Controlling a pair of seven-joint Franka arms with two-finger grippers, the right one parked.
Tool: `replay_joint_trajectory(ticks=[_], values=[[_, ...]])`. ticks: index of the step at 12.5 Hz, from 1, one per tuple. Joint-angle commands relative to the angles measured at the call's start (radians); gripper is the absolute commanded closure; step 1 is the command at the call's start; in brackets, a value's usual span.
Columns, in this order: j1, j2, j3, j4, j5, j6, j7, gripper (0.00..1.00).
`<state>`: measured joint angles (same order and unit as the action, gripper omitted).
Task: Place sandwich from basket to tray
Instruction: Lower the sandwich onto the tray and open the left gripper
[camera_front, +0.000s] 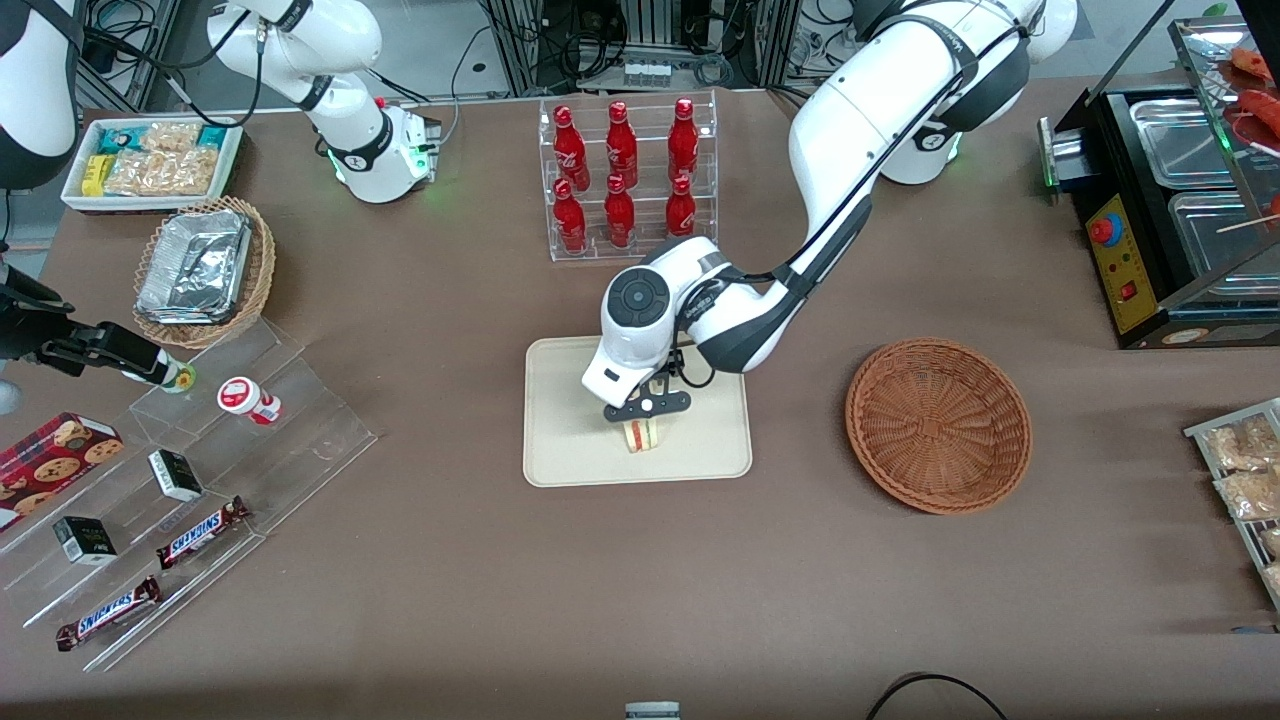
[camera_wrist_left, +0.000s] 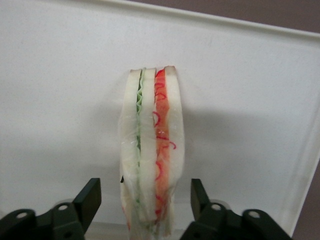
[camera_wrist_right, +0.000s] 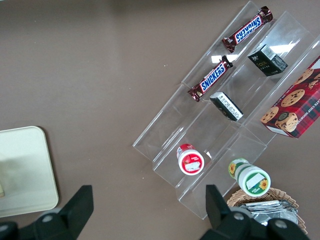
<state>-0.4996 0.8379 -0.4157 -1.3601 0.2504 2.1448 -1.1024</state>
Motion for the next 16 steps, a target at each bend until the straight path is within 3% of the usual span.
replay_joint_trajectory(ticks=[1, 8, 11, 13, 16], values=[[-0.013, -0.063, 0.009, 0.019, 0.020, -0.046, -0.018, 0.00], [0.053, -0.207, 0.008, 0.018, 0.009, -0.230, 0.106, 0.00], [0.143, -0.266, 0.005, 0.010, 0.006, -0.345, 0.225, 0.00], [0.219, -0.302, 0.003, -0.005, -0.038, -0.394, 0.345, 0.00], [0.341, -0.400, 0.002, -0.103, -0.069, -0.418, 0.520, 0.00]])
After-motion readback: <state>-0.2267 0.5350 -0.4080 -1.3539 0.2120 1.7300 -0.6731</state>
